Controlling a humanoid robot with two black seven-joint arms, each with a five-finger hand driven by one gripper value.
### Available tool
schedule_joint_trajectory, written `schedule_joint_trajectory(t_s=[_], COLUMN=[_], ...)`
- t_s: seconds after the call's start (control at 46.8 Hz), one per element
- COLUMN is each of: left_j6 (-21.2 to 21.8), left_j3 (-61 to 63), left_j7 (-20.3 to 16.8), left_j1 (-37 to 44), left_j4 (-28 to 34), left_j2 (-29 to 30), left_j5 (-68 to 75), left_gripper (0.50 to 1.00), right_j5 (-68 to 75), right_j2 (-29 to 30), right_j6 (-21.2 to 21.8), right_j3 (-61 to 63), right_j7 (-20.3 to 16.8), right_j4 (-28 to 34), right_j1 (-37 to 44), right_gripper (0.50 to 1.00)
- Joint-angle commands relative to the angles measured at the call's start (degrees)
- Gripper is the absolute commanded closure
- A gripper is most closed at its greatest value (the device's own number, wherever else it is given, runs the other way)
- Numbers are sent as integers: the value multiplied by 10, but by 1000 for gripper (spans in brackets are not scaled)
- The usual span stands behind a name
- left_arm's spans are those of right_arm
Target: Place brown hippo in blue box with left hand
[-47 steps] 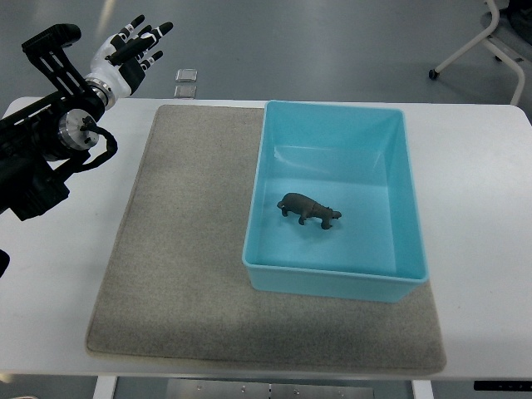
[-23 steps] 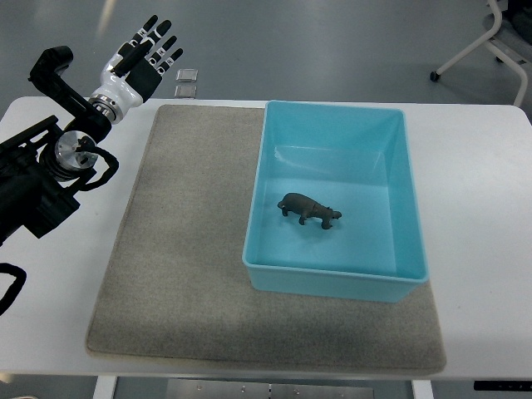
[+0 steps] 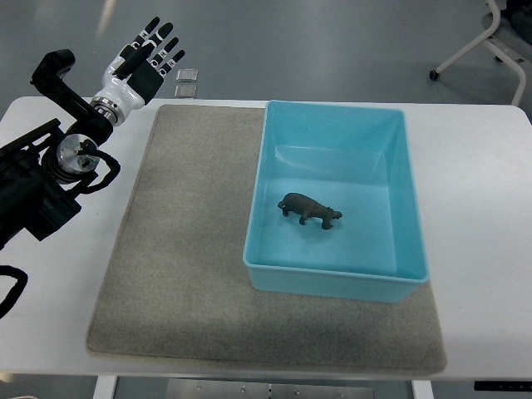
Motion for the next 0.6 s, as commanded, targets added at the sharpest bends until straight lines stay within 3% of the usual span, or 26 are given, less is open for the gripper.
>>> schedule_joint_trajectory(t_s=[0.0,0.577], left_j6=[-2,-2], left_j3=[1,0], left_j7=[0,-1], left_j1=[1,12], left_j4=[1,5], left_j2=[1,1], left_j5=[1,0], left_gripper=[504,504], right_j5=[0,-3], right_j2=[0,0], right_j6=[0,8], right_j3=[0,0], right_j7=[0,-1], right_j4=[0,12], right_j1=[0,4], right_gripper=[564,564])
